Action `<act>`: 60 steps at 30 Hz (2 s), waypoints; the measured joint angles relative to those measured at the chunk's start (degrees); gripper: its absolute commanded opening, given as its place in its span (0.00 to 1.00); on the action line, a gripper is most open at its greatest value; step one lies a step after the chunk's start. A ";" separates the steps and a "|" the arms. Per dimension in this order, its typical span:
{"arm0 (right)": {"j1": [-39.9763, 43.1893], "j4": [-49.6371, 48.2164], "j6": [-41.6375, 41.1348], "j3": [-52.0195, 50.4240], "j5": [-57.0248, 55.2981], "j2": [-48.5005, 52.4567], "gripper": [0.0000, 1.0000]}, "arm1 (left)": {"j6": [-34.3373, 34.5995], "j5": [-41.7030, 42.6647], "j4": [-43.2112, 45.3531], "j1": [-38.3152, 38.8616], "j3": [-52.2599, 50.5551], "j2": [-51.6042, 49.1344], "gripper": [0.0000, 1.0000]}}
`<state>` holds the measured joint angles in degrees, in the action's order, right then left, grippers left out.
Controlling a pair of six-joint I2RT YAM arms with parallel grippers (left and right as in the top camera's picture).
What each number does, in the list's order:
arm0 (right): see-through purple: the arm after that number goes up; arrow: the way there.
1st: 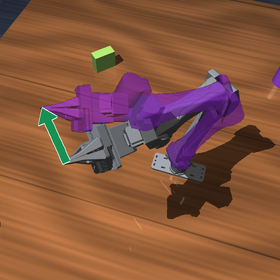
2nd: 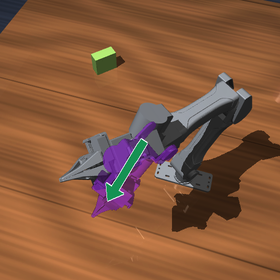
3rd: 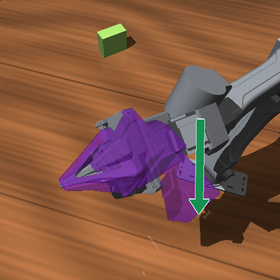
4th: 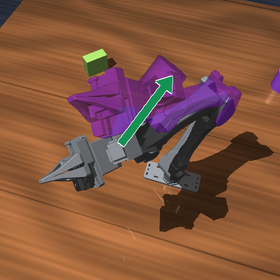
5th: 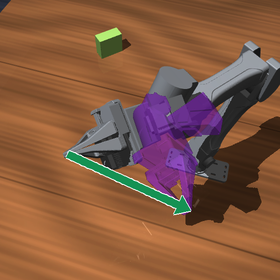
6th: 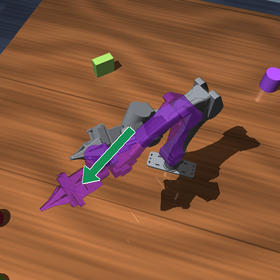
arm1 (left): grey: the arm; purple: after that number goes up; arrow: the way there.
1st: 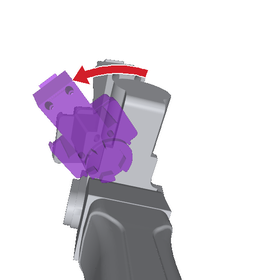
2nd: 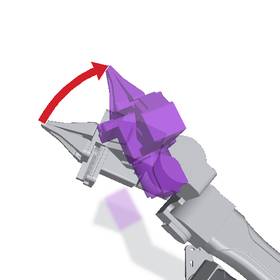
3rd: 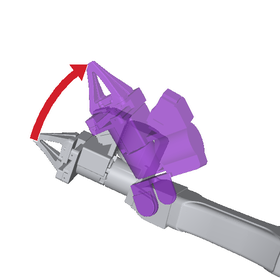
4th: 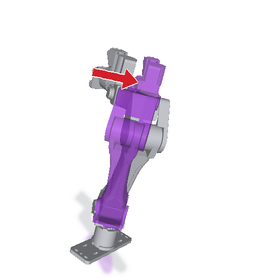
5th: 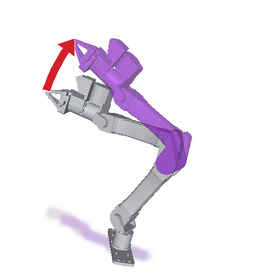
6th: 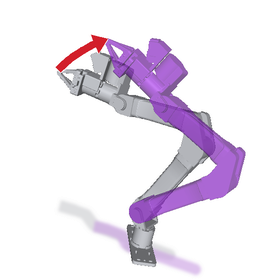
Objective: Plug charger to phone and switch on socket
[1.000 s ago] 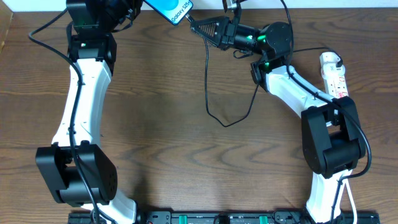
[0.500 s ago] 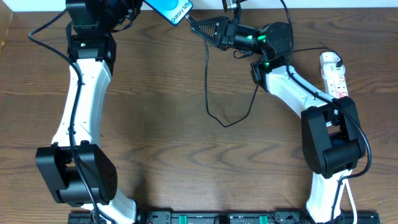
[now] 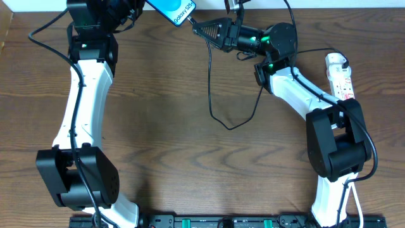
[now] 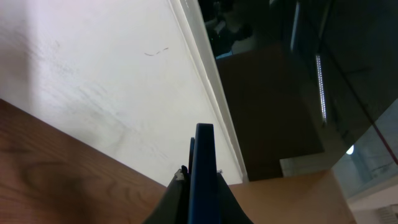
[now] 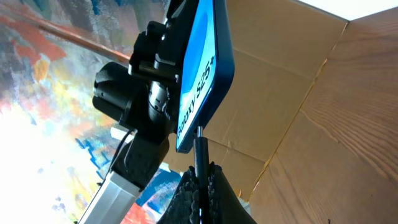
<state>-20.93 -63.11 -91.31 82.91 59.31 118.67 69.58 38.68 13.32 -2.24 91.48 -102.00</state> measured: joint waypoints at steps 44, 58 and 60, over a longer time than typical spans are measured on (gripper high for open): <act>0.46 -0.04 -0.02 0.00 0.70 -0.02 0.01 | -0.39 2.23 0.00 -1.92 -0.02 0.00 0.07; 0.46 -0.04 -0.02 0.00 0.72 0.00 0.01 | -0.61 4.50 -0.02 -1.92 -0.02 0.00 0.08; 0.46 -0.04 -0.04 0.00 0.72 -0.02 0.01 | -0.68 4.72 -0.04 -1.86 0.00 0.00 0.07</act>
<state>-20.47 -63.16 -91.35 82.91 60.03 118.65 68.90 43.40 13.28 -4.10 91.48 -102.00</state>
